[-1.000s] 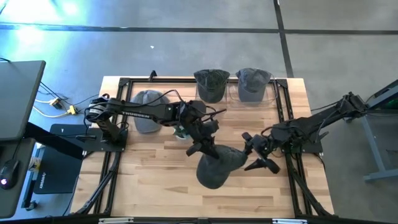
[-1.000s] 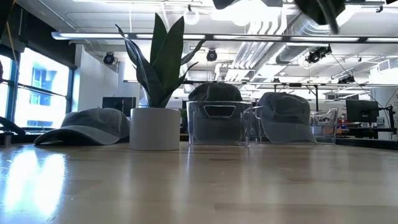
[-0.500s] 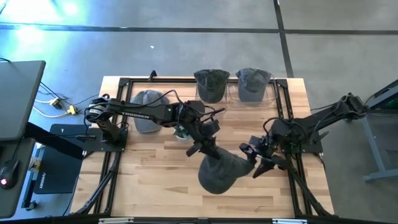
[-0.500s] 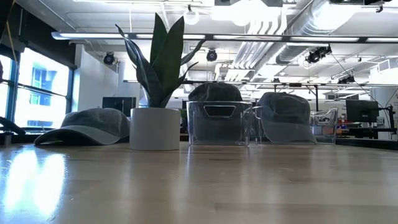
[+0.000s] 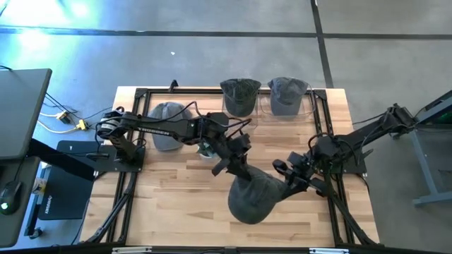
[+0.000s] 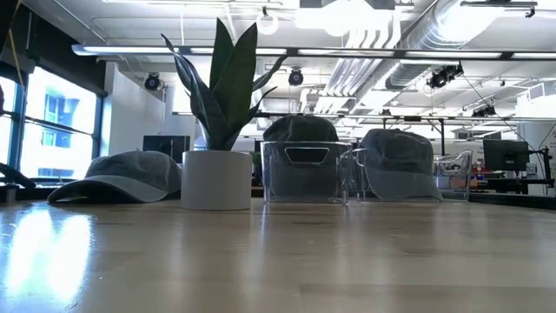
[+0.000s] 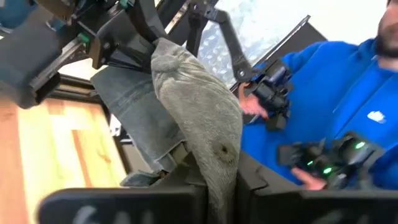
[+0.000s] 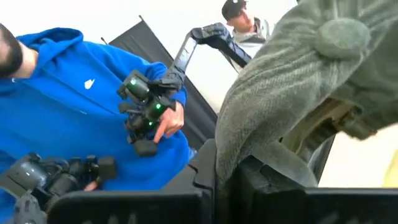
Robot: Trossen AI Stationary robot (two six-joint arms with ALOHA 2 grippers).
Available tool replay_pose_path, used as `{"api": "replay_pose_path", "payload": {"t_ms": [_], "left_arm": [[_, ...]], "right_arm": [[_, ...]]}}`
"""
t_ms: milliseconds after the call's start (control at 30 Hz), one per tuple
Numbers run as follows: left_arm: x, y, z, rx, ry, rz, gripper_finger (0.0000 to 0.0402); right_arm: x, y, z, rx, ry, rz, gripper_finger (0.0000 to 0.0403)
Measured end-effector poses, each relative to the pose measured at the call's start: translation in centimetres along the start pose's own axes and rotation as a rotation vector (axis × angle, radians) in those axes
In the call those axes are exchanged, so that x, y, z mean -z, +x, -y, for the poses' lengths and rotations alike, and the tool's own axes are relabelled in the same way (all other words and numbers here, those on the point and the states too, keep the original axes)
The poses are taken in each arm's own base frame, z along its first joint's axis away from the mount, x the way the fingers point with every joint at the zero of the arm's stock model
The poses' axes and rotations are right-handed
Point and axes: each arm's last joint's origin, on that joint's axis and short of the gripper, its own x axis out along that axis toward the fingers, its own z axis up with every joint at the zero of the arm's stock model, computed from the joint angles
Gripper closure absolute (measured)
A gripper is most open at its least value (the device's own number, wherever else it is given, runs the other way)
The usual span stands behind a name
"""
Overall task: Pick & Place hat
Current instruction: Put the green cap into the left transparent bin
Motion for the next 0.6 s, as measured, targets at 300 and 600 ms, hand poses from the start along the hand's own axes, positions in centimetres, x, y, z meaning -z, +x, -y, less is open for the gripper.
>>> {"api": "replay_pose_path", "payload": {"t_ms": [300,600], "left_arm": [[0.4,1.5,-1.8,0.103,-0.154,-0.005,0.0207],[0.2,1.5,-1.4,0.17,-0.104,-0.019,0.0227]], "right_arm": [[-1.2,0.0,0.2,0.129,-0.124,-0.058,0.0391],[-1.0,-0.1,0.4,0.148,-0.127,-0.087,0.0382]]}}
